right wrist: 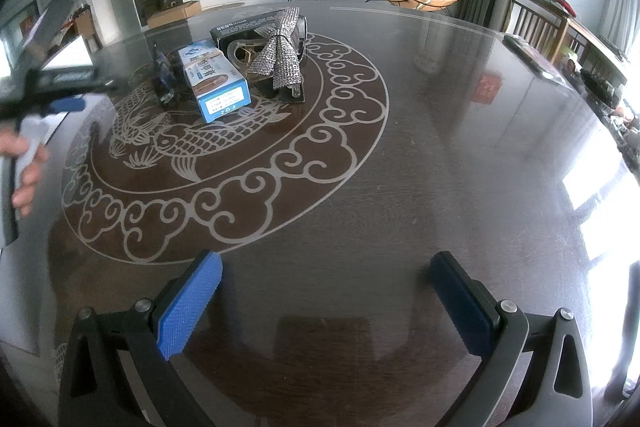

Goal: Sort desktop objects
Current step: 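Move the left tool down over the black-and-blue eyeglasses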

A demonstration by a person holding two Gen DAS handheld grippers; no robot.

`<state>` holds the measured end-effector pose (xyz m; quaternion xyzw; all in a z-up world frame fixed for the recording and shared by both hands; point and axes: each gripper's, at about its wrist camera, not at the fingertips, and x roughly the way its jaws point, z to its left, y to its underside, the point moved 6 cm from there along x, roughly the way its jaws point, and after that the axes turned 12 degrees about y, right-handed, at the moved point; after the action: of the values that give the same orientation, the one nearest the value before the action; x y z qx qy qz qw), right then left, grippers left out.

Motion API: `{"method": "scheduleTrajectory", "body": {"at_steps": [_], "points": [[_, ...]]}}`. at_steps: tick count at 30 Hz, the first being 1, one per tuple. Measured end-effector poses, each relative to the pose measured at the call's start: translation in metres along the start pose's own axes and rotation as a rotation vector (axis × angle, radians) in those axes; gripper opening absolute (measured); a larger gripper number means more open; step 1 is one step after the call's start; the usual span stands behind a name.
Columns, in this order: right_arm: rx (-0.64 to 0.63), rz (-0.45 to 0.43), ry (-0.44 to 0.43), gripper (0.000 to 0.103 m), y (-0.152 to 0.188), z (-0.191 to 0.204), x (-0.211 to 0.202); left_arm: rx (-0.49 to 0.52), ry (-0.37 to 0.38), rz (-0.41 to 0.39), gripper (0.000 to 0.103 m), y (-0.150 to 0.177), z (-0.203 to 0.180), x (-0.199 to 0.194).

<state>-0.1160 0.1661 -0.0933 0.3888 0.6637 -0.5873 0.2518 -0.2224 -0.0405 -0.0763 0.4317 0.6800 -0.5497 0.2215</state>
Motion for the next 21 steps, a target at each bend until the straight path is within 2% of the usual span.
{"method": "scheduleTrajectory", "body": {"at_steps": [3, 7, 13, 17, 21], "points": [[0.000, 0.000, 0.000, 0.103, 0.000, 0.000, 0.000, -0.032, 0.073, -0.048, 0.103, -0.009, -0.008, -0.014], [0.000, 0.000, 0.000, 0.103, 0.000, 0.000, 0.000, -0.039, 0.088, -0.046, 0.103, -0.025, -0.035, -0.001], [0.000, 0.000, 0.000, 0.103, 0.000, 0.000, 0.000, 0.013, 0.010, 0.012, 0.103, -0.026, -0.067, 0.043], [0.000, 0.000, 0.000, 0.103, 0.000, -0.001, 0.000, 0.022, -0.031, 0.040, 0.103, -0.014, -0.060, 0.053], [0.000, 0.000, 0.000, 0.103, 0.000, 0.000, 0.000, 0.042, -0.049, 0.036, 0.103, -0.011, -0.046, 0.049]]}}
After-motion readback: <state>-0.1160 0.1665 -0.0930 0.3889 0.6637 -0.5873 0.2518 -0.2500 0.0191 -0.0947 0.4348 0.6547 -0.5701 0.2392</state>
